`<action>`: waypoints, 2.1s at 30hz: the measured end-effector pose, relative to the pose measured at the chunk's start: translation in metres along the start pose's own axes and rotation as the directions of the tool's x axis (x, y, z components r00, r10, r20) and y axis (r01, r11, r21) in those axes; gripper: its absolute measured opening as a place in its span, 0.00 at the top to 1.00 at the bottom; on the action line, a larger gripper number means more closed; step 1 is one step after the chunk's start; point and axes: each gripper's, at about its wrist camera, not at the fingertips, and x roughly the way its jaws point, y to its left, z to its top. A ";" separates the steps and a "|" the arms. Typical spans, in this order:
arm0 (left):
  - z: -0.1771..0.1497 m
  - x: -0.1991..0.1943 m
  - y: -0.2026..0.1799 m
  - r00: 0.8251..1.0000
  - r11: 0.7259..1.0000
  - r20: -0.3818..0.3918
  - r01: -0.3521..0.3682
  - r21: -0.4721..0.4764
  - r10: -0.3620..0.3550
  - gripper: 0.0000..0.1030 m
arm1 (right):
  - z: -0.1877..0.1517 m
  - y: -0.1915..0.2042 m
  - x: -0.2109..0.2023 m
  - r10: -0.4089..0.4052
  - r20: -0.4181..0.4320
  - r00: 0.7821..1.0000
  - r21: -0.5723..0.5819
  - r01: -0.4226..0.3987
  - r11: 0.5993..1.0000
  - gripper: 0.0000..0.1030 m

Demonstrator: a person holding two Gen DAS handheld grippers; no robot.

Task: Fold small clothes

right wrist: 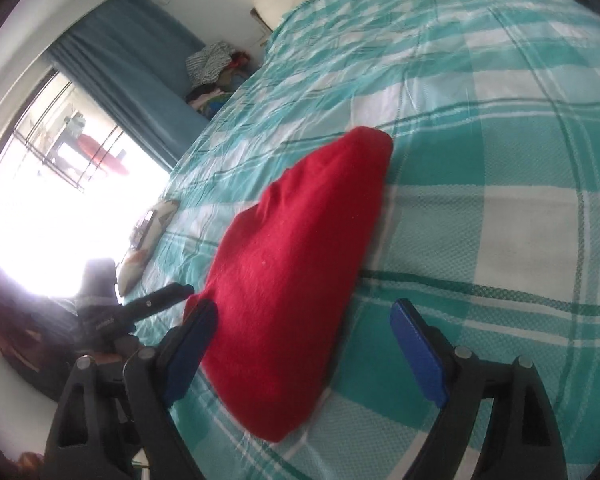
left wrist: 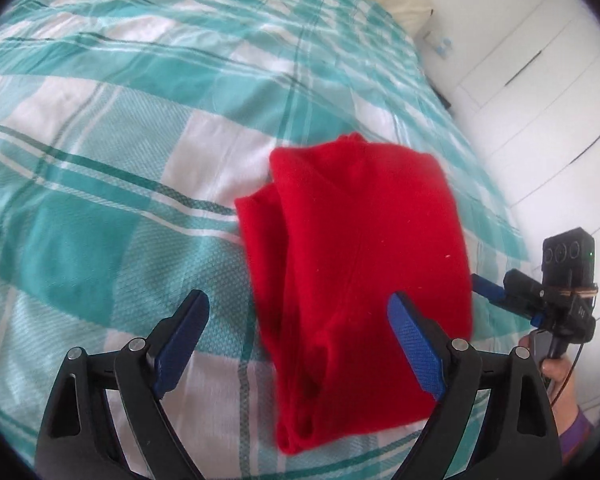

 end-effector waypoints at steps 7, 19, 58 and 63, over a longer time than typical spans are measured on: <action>0.009 0.031 -0.017 0.997 0.997 -0.052 0.053 0.052 -0.050 0.41 | 0.005 -0.005 0.065 0.066 -0.021 0.998 0.078 -0.065 0.995 0.33; 0.035 -0.035 -0.102 0.973 0.972 0.141 0.154 0.179 -0.180 0.76 | 0.033 0.082 -0.012 -0.070 0.145 0.987 -0.271 0.108 0.957 0.69; -0.145 -0.085 -0.212 0.773 0.781 0.414 -0.593 0.198 0.482 0.00 | -0.135 0.091 -0.185 -0.545 0.393 0.741 -0.121 0.629 0.768 0.00; -0.144 -0.097 -0.215 0.751 0.769 0.439 -0.612 0.184 0.493 0.00 | -0.134 0.089 -0.188 -0.512 0.375 0.772 -0.102 0.584 0.806 0.00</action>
